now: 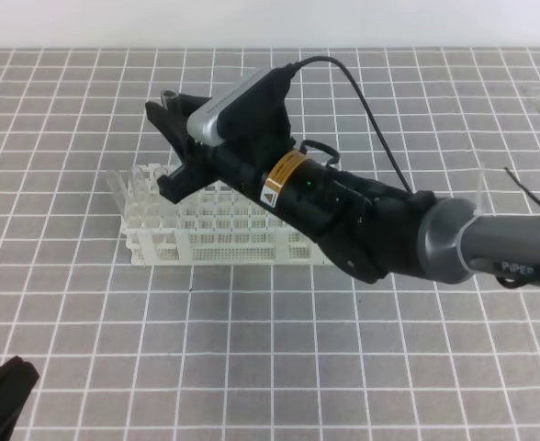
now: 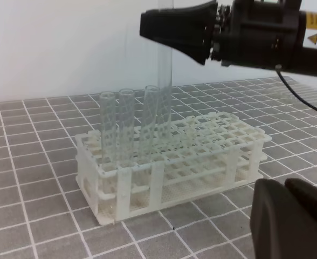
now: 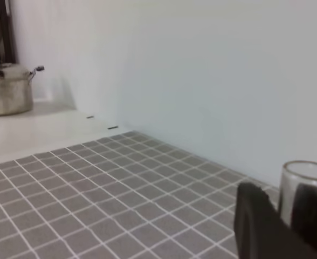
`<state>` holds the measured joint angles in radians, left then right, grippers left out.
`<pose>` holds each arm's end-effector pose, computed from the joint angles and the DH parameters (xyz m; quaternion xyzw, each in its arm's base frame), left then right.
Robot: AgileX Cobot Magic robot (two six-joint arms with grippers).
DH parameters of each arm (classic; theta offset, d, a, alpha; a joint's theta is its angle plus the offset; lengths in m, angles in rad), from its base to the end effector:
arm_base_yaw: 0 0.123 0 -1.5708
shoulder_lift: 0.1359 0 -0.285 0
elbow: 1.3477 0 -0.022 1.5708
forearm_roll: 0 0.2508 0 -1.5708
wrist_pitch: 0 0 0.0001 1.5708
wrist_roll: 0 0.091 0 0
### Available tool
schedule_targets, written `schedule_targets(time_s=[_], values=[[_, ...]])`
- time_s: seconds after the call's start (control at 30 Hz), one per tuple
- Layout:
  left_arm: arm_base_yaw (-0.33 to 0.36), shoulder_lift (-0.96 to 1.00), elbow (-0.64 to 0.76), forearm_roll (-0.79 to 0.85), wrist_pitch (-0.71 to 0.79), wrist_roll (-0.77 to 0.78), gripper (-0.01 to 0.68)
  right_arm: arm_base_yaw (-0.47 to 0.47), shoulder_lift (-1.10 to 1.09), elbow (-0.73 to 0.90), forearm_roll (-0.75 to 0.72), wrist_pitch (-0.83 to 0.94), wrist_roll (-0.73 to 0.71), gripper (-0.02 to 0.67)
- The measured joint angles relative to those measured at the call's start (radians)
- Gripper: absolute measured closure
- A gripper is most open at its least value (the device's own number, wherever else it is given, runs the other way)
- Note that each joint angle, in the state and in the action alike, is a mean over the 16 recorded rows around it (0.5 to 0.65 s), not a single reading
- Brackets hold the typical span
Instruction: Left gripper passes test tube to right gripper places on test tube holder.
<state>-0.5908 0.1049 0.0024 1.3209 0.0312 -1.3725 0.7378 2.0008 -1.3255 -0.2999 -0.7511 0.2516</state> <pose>0.0558 -0.0340 0.2054 0.1807 0.6937 -0.2098 0.6649 0.3295 0.3243 0.2551 -0.2981 0.5854 0.3427 0.6716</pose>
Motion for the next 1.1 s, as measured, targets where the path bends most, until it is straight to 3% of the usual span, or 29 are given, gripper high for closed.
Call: schedule_targets(time_s=[1.1], values=[[0.000,0.002,0.002,-0.001,0.002,0.001,0.673,0.000,0.100,-0.012,0.029,-0.108,0.025,0.554]])
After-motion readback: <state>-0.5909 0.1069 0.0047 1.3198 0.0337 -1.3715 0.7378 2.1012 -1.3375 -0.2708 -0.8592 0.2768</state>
